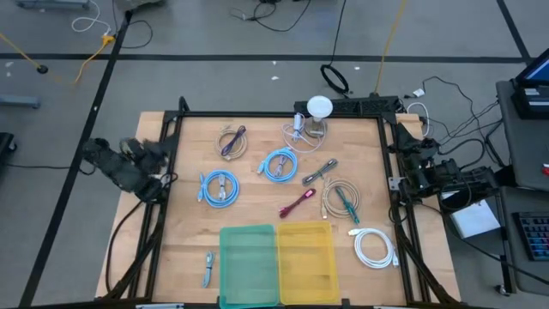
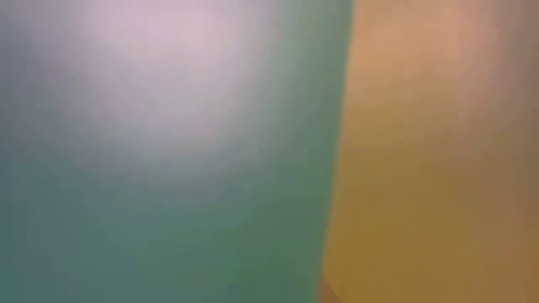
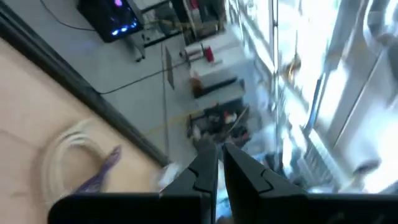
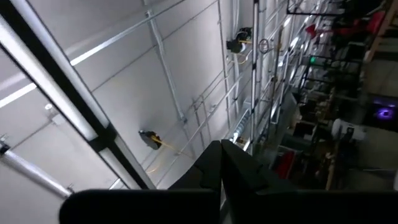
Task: Pick & Place USB Port
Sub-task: Put the dark violet charger cable into the green bin
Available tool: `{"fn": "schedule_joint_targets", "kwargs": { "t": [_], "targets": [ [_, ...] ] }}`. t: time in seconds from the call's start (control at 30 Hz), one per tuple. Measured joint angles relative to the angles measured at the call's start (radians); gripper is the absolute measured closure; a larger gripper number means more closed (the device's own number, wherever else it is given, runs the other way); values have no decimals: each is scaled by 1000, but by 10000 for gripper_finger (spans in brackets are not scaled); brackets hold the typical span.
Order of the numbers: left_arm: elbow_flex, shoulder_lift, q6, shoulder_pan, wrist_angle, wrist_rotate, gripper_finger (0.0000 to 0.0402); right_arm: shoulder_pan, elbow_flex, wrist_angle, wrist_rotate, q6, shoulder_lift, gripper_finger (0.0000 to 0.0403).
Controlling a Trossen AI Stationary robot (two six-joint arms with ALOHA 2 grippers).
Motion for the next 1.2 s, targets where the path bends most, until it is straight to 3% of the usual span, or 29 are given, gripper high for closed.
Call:
{"fn": "schedule_joint_targets", "kwargs": {
  "t": [0.07, 0.13, 0.23, 0.3, 0.33, 0.4, 0.57, 0.73, 0.8, 0.9, 1.03, 1.1, 1.2],
  "targets": [
    [53, 7, 199, 21, 167, 23, 373, 0, 0, 1, 44, 1, 0, 403],
    [111, 28, 566, 33, 410, 115, 373, -1, -1, 2, 59, 2, 0, 403],
    [194, 94, 1180, 40, 903, 336, 373, -1, -1, -1, 71, -4, 0, 403],
    [256, 178, 1507, 30, 1122, 527, 373, -1, -1, -10, 71, -13, 0, 403],
    [293, 231, 1633, 24, 1177, 586, 373, -1, -1, -12, 71, -26, 0, 403],
    [381, 350, 1836, 15, 1177, 598, 373, -1, -1, -12, 71, -46, 0, 403],
    [597, 657, 2156, 29, 992, 441, 373, -1, -1, -19, 67, -50, 0, 403],
    [765, 904, 2336, 147, 963, 97, 373, -1, -1, -38, 40, -48, 0, 403],
    [819, 956, 2378, 175, 879, 21, 373, -1, -1, -41, 41, -47, 0, 403],
    [871, 989, 2330, 197, 741, 30, 373, -1, -1, -45, 36, -46, 0, 403],
    [895, 1009, 2254, 219, 728, 73, 373, -1, 0, -58, -18, -46, 0, 403],
    [903, 1007, 2180, 204, 704, 132, 373, 0, -1, -68, -52, -46, 0, 403],
    [928, 987, 1949, 184, 502, 310, 373, 0, 0, -87, -67, -33, 0, 403]
  ]
}}
